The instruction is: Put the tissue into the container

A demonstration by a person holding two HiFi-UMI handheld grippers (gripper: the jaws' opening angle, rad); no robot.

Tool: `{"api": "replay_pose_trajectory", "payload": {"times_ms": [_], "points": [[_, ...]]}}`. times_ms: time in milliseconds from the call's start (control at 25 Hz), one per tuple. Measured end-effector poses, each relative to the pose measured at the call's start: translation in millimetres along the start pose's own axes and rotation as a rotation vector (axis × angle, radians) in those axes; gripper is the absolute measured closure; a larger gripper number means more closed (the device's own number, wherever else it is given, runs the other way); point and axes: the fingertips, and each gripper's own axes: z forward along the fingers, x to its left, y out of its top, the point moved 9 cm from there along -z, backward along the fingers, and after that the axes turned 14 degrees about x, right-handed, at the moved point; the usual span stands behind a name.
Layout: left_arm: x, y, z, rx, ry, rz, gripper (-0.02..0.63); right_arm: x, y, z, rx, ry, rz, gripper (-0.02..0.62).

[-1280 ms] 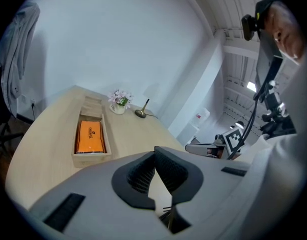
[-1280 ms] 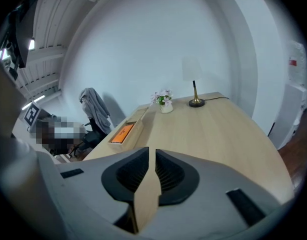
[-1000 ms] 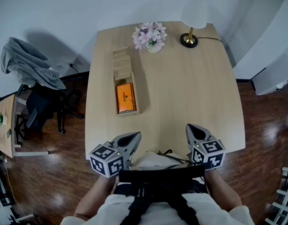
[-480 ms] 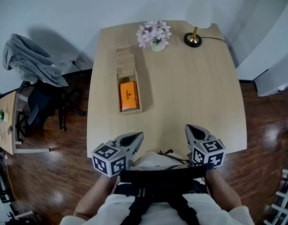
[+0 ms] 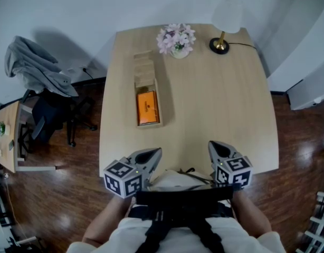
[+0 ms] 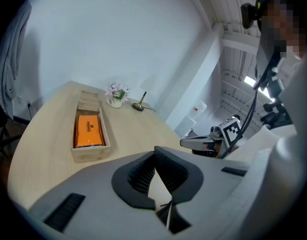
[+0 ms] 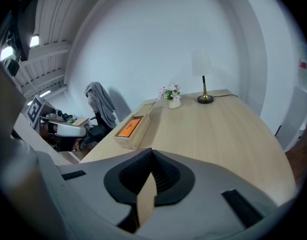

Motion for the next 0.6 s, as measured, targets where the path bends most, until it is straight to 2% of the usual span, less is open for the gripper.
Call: {"api": "replay_pose_trajectory", "payload": {"times_ms": [600], "points": [[-0.3, 0.7, -0.5, 0.013, -0.009, 0.018, 0.606, 5.2, -0.7, 1.0, 0.013, -0.001, -0.021, 0.595]]}}
